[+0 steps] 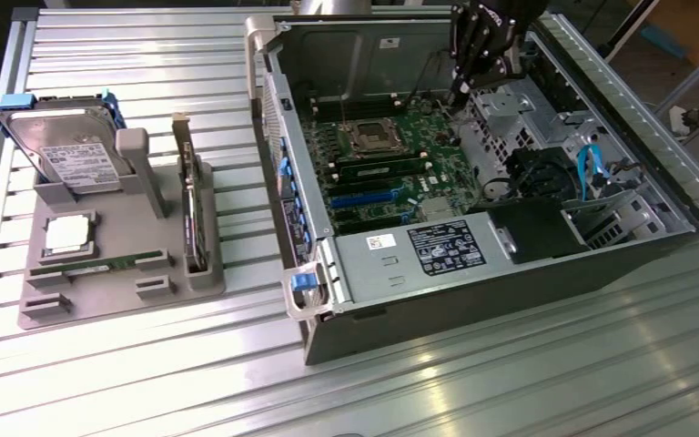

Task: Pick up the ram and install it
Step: 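Press down the ram until it locks into place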

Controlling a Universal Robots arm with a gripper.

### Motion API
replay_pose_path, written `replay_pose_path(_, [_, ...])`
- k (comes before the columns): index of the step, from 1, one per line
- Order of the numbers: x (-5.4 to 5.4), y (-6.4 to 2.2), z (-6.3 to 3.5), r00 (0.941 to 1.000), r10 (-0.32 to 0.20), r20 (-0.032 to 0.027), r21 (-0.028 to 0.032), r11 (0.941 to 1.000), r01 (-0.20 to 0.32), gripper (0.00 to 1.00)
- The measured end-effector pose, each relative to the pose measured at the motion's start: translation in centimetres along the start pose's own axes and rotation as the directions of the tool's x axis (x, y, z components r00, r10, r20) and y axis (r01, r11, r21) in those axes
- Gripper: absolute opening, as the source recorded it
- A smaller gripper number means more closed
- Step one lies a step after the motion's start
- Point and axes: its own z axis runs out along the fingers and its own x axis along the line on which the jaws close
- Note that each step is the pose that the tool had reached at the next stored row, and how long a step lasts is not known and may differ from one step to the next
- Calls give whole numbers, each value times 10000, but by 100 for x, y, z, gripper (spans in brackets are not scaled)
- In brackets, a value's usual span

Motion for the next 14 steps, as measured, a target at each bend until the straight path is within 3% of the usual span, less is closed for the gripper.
replay_pose_path(14, [-1,3,12,9999,-128,0,10,9999,128,11])
